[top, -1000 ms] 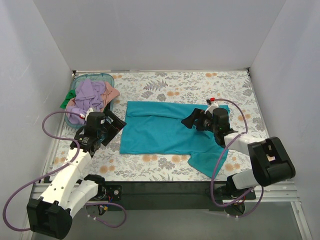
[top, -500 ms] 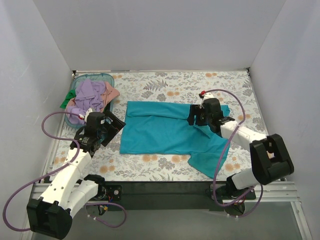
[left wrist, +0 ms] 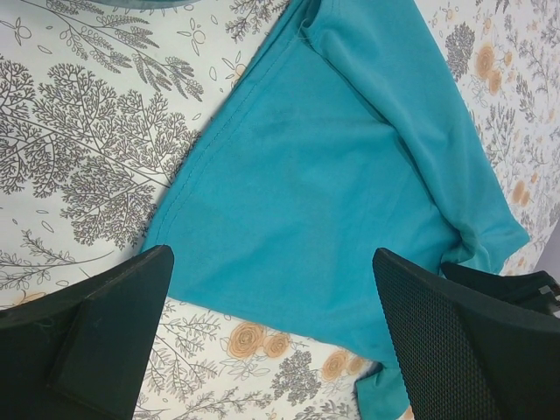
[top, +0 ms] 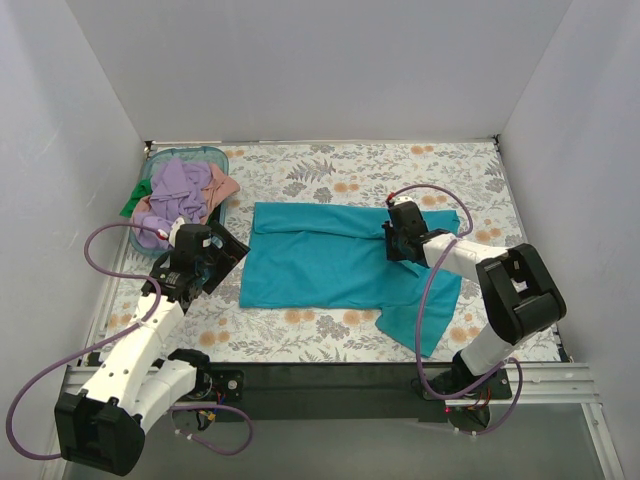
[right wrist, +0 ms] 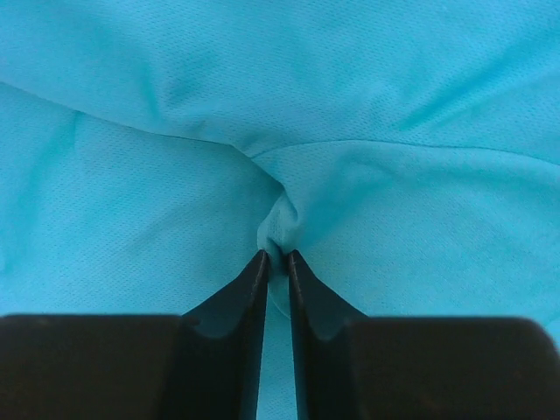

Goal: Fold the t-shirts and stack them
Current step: Fold the tshirt

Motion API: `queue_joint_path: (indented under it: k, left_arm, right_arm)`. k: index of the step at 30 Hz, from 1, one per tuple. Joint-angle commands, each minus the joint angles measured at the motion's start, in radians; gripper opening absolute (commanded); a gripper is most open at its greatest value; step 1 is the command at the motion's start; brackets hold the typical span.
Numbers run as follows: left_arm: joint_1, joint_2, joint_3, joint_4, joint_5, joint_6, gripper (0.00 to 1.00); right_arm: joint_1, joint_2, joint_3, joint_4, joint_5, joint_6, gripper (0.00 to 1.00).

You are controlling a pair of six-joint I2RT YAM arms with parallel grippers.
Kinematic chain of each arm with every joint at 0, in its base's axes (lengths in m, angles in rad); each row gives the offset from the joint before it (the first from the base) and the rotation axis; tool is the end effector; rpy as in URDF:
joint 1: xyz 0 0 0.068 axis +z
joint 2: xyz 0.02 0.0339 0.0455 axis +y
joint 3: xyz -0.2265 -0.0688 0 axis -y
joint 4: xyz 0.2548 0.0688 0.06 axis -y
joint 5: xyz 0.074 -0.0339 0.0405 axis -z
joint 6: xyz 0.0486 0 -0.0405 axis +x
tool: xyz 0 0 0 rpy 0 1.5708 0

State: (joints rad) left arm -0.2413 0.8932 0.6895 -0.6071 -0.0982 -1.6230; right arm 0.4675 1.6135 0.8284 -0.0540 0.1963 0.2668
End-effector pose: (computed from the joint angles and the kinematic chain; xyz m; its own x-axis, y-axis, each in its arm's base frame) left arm 0.2186 -0.0489 0.2085 -0.1353 -0.9902 -0.0350 -0.7119 0.1217 -0.6917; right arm 0.3021 0.1419 0.1116 -0.7266 -0.0771 -0.6828 -0.1390 0.9896 0.0362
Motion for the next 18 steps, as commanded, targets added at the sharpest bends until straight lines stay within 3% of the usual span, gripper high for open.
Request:
queue_joint_path:
  k: [1,5,12,18]
  left_arm:
    - [-0.001,-0.005,0.019,-0.017,-0.028,-0.005,0.98]
    - [0.000,-0.004,0.019,-0.020,-0.028,-0.006,0.98]
    - [0.000,0.015,0.022,-0.026,-0.020,-0.008,0.98]
    - [0.000,0.038,0.031,-0.046,-0.017,-0.011,0.98]
  right_arm:
    - [0.011,-0.007,0.035,-0.021,0.057,0.014,0.19]
    - [0.020,-0.053,0.048,-0.061,0.029,0.012,0.15]
    - [0.022,-0.112,0.023,-0.132,-0.161,0.020,0.13]
    - [0.023,-0.118,0.003,-0.165,-0.149,0.022,0.20]
